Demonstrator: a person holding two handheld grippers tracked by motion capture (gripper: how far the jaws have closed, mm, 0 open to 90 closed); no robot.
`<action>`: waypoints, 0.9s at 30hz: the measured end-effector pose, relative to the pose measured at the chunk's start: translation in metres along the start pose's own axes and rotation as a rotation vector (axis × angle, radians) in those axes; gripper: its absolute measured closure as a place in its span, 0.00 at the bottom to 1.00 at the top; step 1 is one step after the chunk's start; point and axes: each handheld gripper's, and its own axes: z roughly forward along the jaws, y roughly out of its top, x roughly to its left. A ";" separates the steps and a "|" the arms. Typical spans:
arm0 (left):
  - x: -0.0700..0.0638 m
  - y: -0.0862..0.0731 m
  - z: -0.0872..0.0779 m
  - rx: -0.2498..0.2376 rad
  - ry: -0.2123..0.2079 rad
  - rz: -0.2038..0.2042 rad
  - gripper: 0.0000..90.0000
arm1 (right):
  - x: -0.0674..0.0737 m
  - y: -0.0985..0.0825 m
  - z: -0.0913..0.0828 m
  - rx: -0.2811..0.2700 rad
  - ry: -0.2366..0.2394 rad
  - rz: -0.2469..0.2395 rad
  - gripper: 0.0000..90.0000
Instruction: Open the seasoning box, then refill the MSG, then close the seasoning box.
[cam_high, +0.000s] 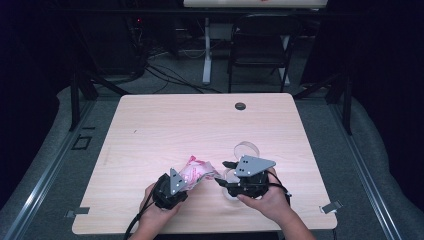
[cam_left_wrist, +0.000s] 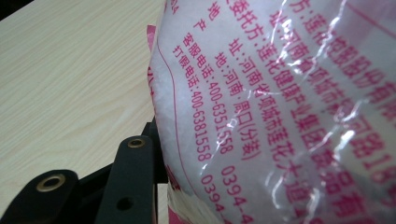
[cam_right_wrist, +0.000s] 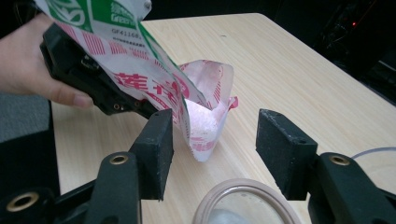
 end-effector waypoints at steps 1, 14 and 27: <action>0.001 0.001 0.000 0.003 0.002 0.007 0.66 | 0.000 0.001 0.000 0.006 -0.004 -0.012 0.52; 0.009 0.013 0.000 0.006 0.035 0.037 0.66 | -0.005 0.003 -0.004 0.014 -0.049 -0.090 0.57; 0.010 0.024 0.003 0.011 0.050 0.064 0.66 | -0.009 0.006 -0.006 0.046 -0.044 -0.124 0.57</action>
